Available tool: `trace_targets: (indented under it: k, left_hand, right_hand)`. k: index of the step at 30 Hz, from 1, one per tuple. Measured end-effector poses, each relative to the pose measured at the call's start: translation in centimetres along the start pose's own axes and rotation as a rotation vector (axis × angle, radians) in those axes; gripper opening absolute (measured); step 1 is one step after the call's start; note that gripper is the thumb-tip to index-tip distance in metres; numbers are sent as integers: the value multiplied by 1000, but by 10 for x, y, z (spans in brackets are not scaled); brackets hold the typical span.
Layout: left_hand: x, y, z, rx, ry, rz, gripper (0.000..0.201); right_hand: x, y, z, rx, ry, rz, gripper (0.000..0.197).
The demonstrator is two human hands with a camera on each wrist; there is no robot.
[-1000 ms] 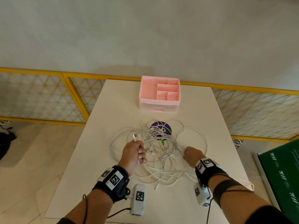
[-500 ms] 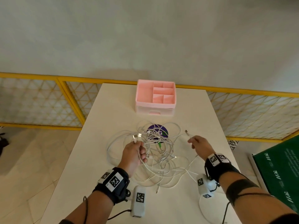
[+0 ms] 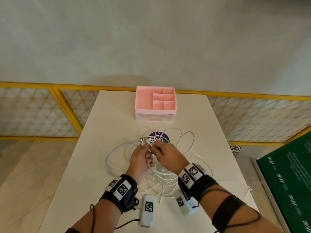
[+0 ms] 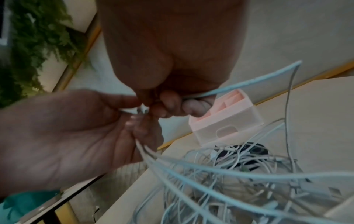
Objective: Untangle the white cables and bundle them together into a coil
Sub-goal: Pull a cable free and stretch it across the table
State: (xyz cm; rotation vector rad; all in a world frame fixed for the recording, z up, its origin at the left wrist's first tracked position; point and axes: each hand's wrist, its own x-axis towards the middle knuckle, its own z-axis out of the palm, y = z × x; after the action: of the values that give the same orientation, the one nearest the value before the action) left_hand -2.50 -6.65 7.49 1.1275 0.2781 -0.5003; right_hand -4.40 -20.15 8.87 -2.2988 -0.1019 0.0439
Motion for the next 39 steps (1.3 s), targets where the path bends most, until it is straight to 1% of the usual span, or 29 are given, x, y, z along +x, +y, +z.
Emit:
trace_targets:
  k: [3,5,7,10,13,15,16,18,20,22,24,26,27,28,29,31,34,36,37,39]
  left_hand:
    - [1,-3,-2,82,-6,48,24]
    - [0,-5,-3,144,-6,77,27]
    - [0,-6,-3,172,-12,85,29]
    - [4,-8,-4,203,41,87,32]
    - [8,-6,-5,135,136,85,36]
    - [9,-2,-9,50,184,98,38]
    - [9,3,-10,0,201,110,38]
    - [10,11,-17,-110,235,133,37]
    - [12,19,-24,-183,254,143,40]
    - [15,23,-32,-179,250,150,42]
    - [17,25,-39,-135,242,142,44]
    - [17,24,-41,-100,227,124,45]
    - [17,23,-40,-94,223,116,46]
    - [17,22,-38,-82,214,110,46]
    - [17,20,-36,-56,202,103,46]
    - [16,16,-30,20,174,99,44]
    - [11,10,-19,104,136,118,42]
    - [9,8,-13,140,108,129,41]
    - [8,6,-10,168,93,134,41]
    - [9,2,-7,224,55,142,39]
  right_hand:
    - [-2,5,16,-47,-9,-7,21]
    - [-3,8,19,-46,-18,-17,21]
    - [-4,8,21,-57,3,-32,22]
    - [-5,10,24,-79,26,-46,21]
    - [-11,16,25,-132,-34,-76,24]
    - [-18,31,22,-241,-101,-78,27]
    - [-23,42,20,-301,-121,-55,28]
    - [-33,70,11,-371,-117,39,25]
    - [-42,99,-3,-426,-57,161,19]
    - [-49,123,-21,-447,34,307,16]
    - [-56,138,-42,-403,130,470,17]
    - [-58,146,-63,-373,200,608,14]
    - [-56,146,-72,-323,214,657,13]
    - [-53,146,-79,-210,229,683,16]
    - [-48,141,-84,-40,243,689,18]
    - [-38,123,-90,301,302,652,16]
    - [-25,79,-93,713,405,502,29]
    - [-19,50,-94,954,395,398,31]
    - [-16,37,-92,1010,366,348,28]
    - [-13,18,-82,987,291,253,21]
